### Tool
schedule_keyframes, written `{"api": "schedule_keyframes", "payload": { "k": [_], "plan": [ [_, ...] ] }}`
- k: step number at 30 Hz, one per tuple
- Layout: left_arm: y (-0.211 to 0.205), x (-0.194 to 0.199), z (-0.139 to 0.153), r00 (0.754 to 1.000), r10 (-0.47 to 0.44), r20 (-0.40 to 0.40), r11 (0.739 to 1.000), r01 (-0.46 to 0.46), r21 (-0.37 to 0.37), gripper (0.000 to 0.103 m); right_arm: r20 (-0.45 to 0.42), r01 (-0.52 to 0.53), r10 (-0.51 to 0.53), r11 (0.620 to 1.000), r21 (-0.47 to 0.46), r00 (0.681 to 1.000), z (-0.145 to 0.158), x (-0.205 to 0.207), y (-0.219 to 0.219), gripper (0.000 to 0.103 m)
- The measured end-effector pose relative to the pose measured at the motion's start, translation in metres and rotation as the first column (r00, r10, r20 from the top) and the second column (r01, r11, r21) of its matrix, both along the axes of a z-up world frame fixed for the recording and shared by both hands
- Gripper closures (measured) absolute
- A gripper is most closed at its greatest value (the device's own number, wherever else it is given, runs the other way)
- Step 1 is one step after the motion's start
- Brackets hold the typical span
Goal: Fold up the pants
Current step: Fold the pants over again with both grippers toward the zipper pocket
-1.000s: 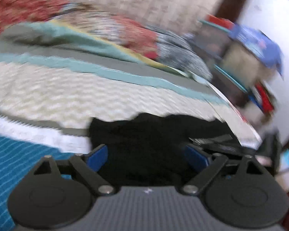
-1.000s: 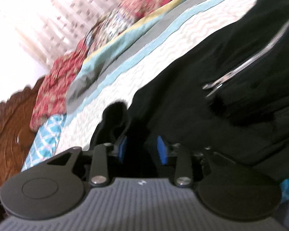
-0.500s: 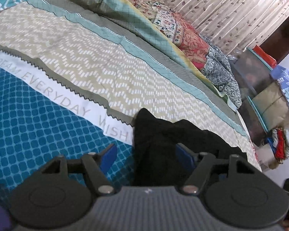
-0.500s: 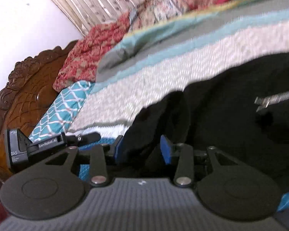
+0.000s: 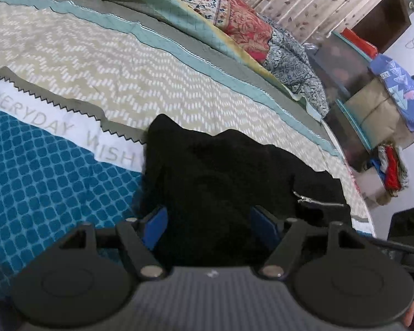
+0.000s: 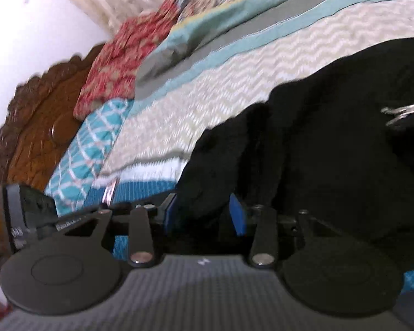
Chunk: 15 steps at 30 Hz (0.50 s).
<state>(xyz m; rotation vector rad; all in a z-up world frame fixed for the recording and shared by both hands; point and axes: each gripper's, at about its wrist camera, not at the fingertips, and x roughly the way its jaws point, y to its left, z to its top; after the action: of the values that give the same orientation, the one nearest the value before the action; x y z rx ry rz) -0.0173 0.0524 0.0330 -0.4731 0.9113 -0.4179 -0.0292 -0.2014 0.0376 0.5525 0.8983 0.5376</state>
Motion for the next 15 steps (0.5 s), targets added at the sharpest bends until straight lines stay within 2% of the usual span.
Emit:
{"api": "schedule_keyframes", "payload": {
  "k": [1, 2, 5, 6, 8, 12, 15],
  "plan": [
    [0.000, -0.001, 0.001, 1.000, -0.010, 0.001, 1.000, 0.010, -0.006, 0.034, 0.017, -0.008, 0.008, 1.000, -0.011, 1.000, 0.000, 0.000, 0.002, 0.099],
    [0.000, -0.002, 0.003, 1.000, -0.016, 0.002, 1.000, 0.016, -0.020, 0.035, 0.023, -0.012, 0.012, 1.000, -0.023, 1.000, 0.001, 0.002, 0.002, 0.100],
    [0.000, -0.005, 0.012, 0.999, -0.031, 0.029, 0.998, 0.033, -0.049, 0.034, 0.099, 0.058, -0.053, 0.997, -0.048, 0.994, 0.014, 0.002, -0.016, 0.100],
    [-0.001, -0.005, 0.015, 0.999, -0.038, 0.037, 0.998, 0.040, -0.055, 0.034, 0.141, 0.099, -0.088, 0.993, -0.068, 0.986, 0.022, 0.002, -0.026, 0.101],
    [-0.006, -0.003, 0.015, 0.998, -0.050, 0.040, 0.997, 0.052, -0.059, 0.034, 0.171, 0.164, -0.151, 0.984, -0.065, 0.974, 0.029, 0.004, -0.046, 0.101],
    [-0.032, 0.006, 0.003, 0.995, -0.099, 0.002, 0.995, 0.099, -0.012, 0.034, 0.139, 0.281, -0.264, 0.951, -0.125, 0.954, 0.017, 0.006, -0.071, 0.098],
    [-0.053, 0.012, -0.011, 0.989, -0.147, -0.012, 0.988, 0.147, 0.039, 0.031, 0.071, 0.282, -0.279, 0.958, -0.047, 0.958, 0.006, 0.002, -0.078, 0.094]
  ]
}}
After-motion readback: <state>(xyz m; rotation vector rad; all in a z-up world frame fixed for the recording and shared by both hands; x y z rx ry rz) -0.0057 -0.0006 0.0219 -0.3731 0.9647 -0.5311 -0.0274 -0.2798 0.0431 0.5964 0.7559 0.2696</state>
